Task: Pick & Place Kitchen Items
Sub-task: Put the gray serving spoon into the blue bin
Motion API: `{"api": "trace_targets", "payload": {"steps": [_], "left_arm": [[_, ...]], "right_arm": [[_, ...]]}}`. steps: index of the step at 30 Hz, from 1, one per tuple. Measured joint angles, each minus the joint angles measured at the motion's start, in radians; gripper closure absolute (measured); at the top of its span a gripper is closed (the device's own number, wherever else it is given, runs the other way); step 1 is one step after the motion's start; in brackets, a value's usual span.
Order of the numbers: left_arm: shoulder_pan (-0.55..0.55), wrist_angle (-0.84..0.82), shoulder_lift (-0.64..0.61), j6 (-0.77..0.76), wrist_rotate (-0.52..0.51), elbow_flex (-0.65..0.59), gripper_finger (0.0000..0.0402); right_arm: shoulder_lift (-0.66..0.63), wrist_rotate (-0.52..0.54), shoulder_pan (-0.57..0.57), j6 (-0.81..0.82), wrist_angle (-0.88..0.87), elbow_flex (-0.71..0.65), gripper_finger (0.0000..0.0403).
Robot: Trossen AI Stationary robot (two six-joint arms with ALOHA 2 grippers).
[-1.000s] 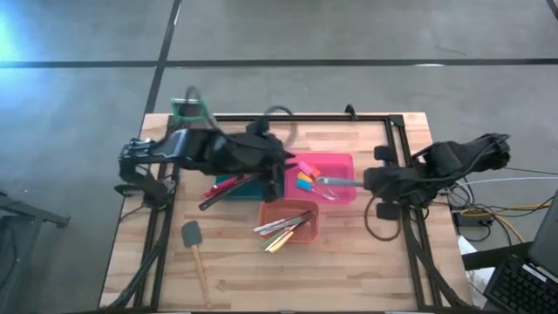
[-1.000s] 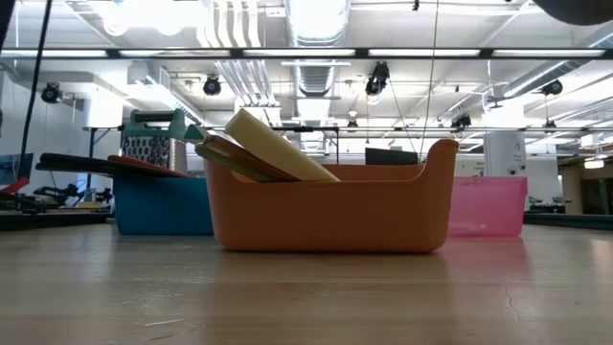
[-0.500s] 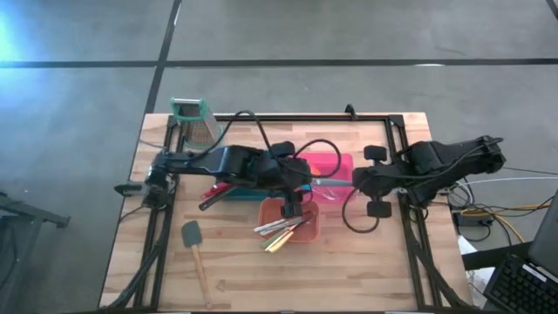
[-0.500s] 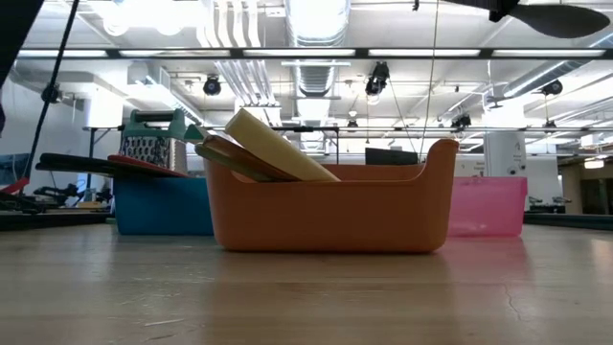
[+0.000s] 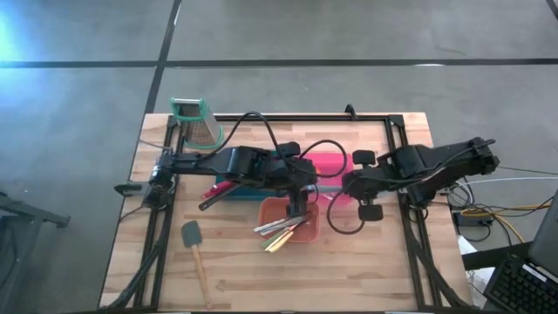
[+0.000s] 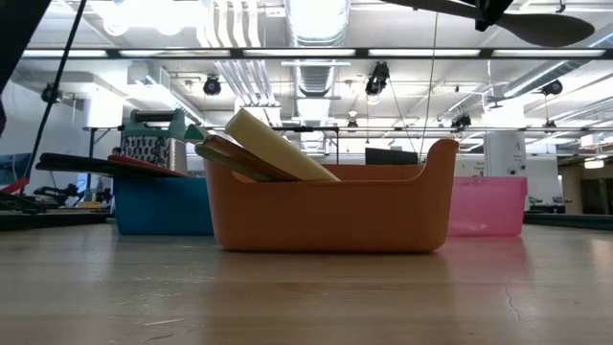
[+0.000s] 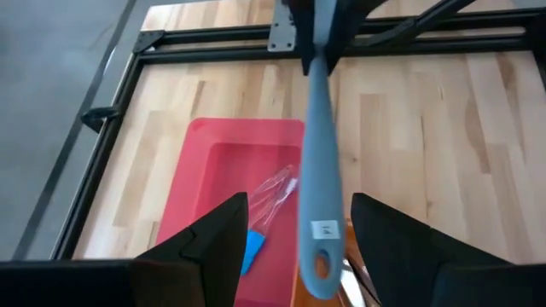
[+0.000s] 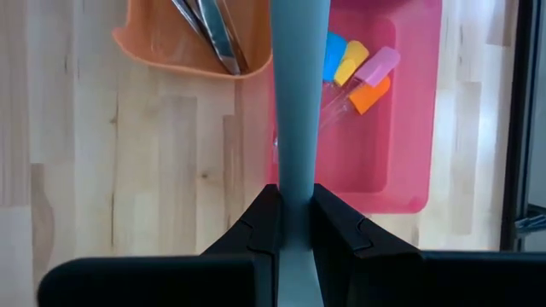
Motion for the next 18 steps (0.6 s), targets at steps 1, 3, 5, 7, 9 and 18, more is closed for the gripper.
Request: {"api": "trace_targets", "payload": {"steps": [1,3,5,7,9,18], "left_arm": [[0.001,0.001,0.002,0.001,-0.006,0.0,0.0188],[0.002,0.003,0.003,0.008,-0.031,0.0,0.0188],[0.002,0.005,0.003,0.002,-0.064,0.0,0.0188],[0.002,0.006,0.002,0.001,-0.068,0.0,0.0188],[-0.002,0.006,0.001,0.002,-0.068,0.0,0.0188],[-0.004,-0.004,0.021,0.007,-0.01,0.0,0.019]], "right_arm": [[0.0,-0.002,0.0,-0.001,0.0,0.0,0.0372],[0.0,-0.001,0.0,0.0,0.001,0.0,0.0372],[0.0,0.006,-0.001,0.0,0.0,0.0,0.0372],[-0.007,0.005,-0.009,0.001,0.0,0.0,0.0372],[-0.013,0.006,-0.021,0.001,-0.001,0.0,0.0372],[-0.018,-0.008,-0.05,-0.021,0.014,0.0,0.0372]]}}
